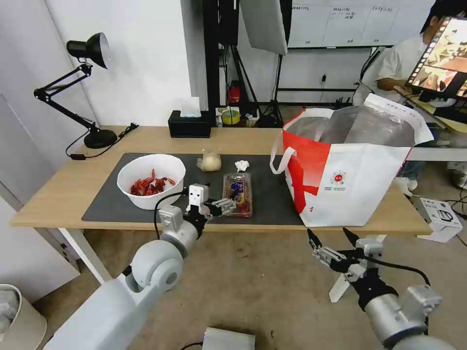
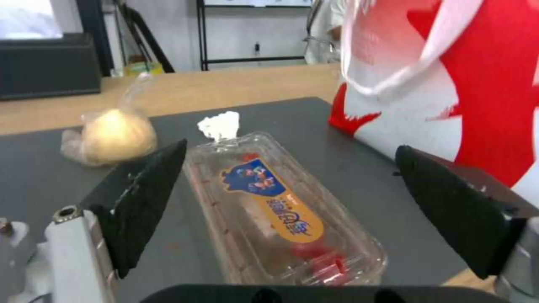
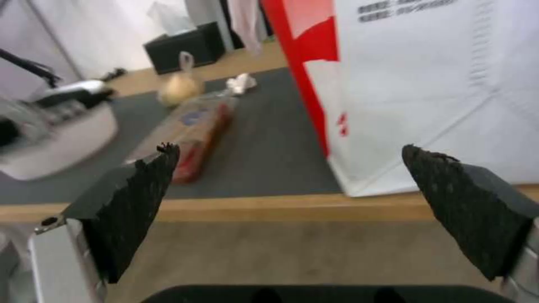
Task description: Pick up the trash from the table and place it into the takeout bag.
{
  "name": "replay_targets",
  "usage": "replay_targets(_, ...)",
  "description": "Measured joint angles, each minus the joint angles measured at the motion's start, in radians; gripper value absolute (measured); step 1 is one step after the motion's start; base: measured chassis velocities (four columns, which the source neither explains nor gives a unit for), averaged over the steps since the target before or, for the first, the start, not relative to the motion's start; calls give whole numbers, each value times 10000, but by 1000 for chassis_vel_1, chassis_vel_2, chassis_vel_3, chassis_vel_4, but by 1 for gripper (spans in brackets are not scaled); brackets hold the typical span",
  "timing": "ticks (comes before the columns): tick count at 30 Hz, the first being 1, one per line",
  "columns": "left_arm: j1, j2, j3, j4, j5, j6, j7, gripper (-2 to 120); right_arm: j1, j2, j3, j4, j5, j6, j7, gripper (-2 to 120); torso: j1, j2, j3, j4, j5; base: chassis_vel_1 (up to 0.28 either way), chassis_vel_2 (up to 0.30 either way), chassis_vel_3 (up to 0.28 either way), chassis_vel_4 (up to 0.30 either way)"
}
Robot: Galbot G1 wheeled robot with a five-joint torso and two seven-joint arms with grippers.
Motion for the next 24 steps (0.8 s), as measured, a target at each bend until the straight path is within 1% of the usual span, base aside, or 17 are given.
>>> replay_targets(3, -517, 140, 465, 428, 109, -216, 187, 100, 470, -105, -103, -54, 1322, -601, -9, 100, 0, 0, 0, 0, -1, 0, 0, 0, 0)
replay_targets(4, -517, 140, 465, 428, 109, -216, 187, 100, 470, -105, -103, -54, 1322, -601, -9, 100, 0, 0, 0, 0, -1, 0, 0, 0, 0)
replay_targets(6, -784, 224, 674, 675, 101, -340, 360, 99, 811, -148, -202, -151, 2107, -1035, -15, 100, 1, 0, 0, 0, 0, 0, 0, 0, 0)
replay_targets(7, -912, 268, 817, 842, 83, -453, 496, 95, 1047, -169, -284, -240, 2503, -1253, -17, 100, 0, 0, 0, 0, 1, 0, 0, 0, 0)
replay_targets(8, -912, 268, 817, 842, 83, -453, 496, 95, 1047, -169, -284, -240, 2503, -1253, -17, 100, 0, 0, 0, 0, 1, 0, 0, 0, 0)
replay_targets(11, -1131, 308, 1128, 1198, 72, -626, 657, 81, 1735, -246, -519, -548, 3352, -1485, -4, 100, 0, 0, 1, 0, 0, 0, 0, 0, 0)
replay_targets(12, -1131, 308, 1128, 1198, 72, -626, 657, 81, 1735, -246, -519, -548, 3352, -1485, -4, 100, 0, 0, 1, 0, 0, 0, 0, 0, 0)
replay_targets(15, -1265, 329, 1296, 1424, 10, -676, 890, 66, 2503, -362, -752, -875, 3991, -1598, 127, 100, 1, 0, 0, 1, 0, 0, 0, 0, 0)
replay_targets(16, -1265, 329, 1296, 1424, 10, -676, 890, 66, 2503, -362, -752, -875, 3991, -1598, 127, 100, 1, 0, 0, 1, 0, 0, 0, 0, 0)
replay_targets(19, -1312, 413, 1344, 1659, -46, -733, 1171, 53, 3244, -467, -1076, -1146, 4476, -1600, 955, 100, 1, 0, 1, 1, -1, 0, 0, 0, 0)
replay_targets(20, -1312, 413, 1344, 1659, -46, -733, 1171, 53, 3244, -467, -1076, -1146, 4476, -1600, 955, 100, 1, 0, 1, 1, -1, 0, 0, 0, 0)
replay_targets(21, -1310, 452, 1344, 1738, -61, -753, 1271, 46, 3438, -508, -1226, -1276, 4460, -1512, 1219, 100, 1, 0, 1, 3, 2, 0, 0, 0, 0)
replay_targets(23, -1276, 495, 1345, 1839, -71, -806, 1365, 39, 3701, -581, -1426, -1499, 4343, -1363, 1439, 100, 1, -1, 1, 1, -1, 0, 0, 0, 0)
replay_targets(24, -1276, 495, 1345, 1839, -71, -806, 1365, 39, 3701, -581, -1426, -1499, 4343, -1363, 1439, 100, 1, -1, 1, 1, -1, 0, 0, 0, 0)
